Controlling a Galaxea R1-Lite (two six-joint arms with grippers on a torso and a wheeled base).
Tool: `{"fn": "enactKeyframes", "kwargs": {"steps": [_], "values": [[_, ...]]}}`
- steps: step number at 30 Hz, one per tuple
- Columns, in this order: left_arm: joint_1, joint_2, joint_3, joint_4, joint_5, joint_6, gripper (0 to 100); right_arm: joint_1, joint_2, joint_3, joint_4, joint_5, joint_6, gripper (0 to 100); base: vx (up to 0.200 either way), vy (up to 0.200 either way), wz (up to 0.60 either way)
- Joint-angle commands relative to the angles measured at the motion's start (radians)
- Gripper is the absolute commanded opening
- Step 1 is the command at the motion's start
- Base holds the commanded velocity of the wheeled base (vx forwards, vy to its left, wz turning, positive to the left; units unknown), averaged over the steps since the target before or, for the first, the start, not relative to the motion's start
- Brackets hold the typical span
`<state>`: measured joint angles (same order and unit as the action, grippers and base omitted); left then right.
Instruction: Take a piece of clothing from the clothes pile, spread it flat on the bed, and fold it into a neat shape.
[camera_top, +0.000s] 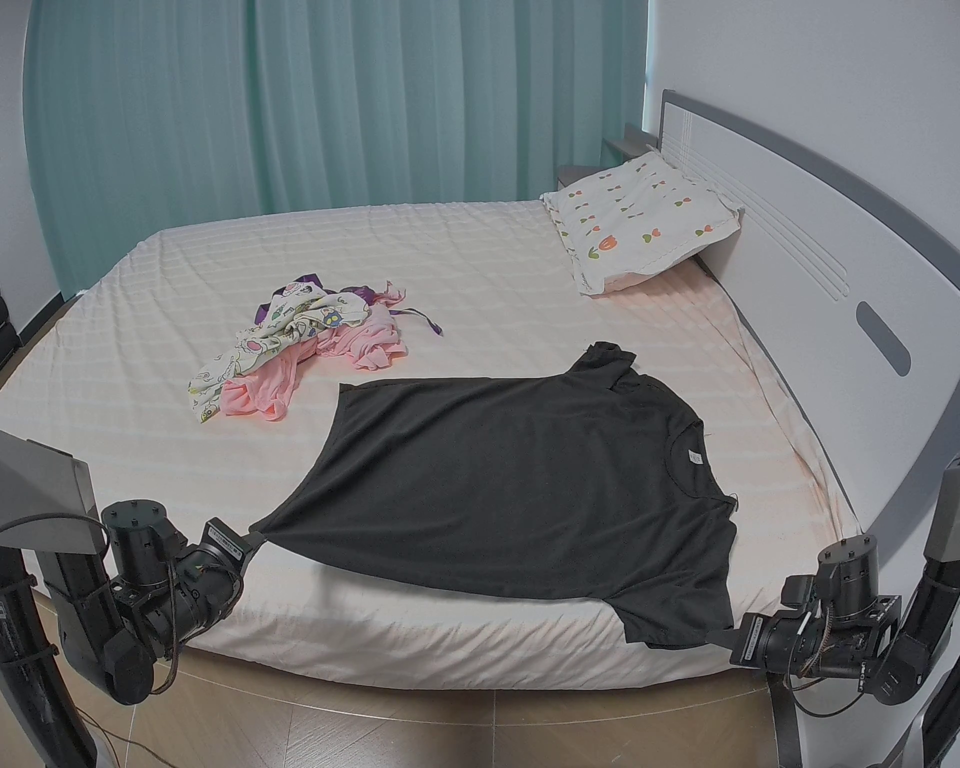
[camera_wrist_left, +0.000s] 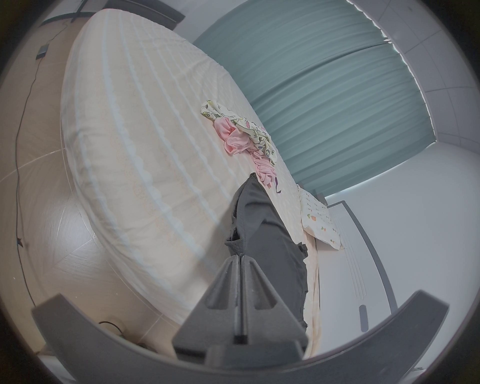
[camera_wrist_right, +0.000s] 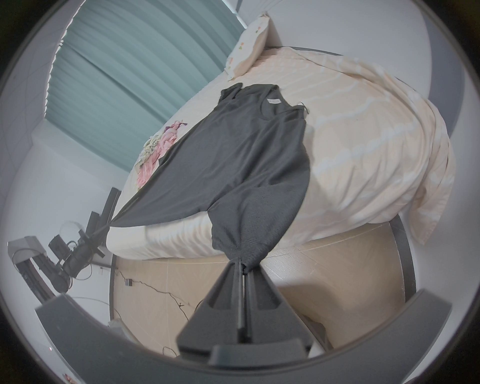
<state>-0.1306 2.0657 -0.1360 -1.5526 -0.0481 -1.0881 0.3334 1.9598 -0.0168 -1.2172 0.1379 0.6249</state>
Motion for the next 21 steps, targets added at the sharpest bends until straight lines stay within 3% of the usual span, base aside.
{"fn": "enactKeyframes", "kwargs": {"steps": [1, 7, 11, 21], "values": [[-0.001, -0.015, 0.026, -0.018, 0.002, 0.065, 0, 0.053, -0.105, 0.017, 0.084, 0.000, -0.027, 0, 0.000, 0.000, 0.00], [-0.001, -0.012, 0.058, -0.018, 0.004, 0.152, 0, 0.056, -0.130, 0.017, 0.111, -0.004, -0.048, 0, 0.000, 0.000, 0.00], [0.002, -0.012, 0.088, -0.018, 0.005, 0.244, 0, 0.056, -0.173, 0.017, 0.211, -0.011, -0.108, 0, 0.000, 0.000, 0.00], [-0.015, -0.012, 0.134, -0.009, -0.006, 0.316, 0, 0.065, -0.159, 0.017, 0.300, -0.009, -0.159, 0, 0.000, 0.000, 0.00]]}}
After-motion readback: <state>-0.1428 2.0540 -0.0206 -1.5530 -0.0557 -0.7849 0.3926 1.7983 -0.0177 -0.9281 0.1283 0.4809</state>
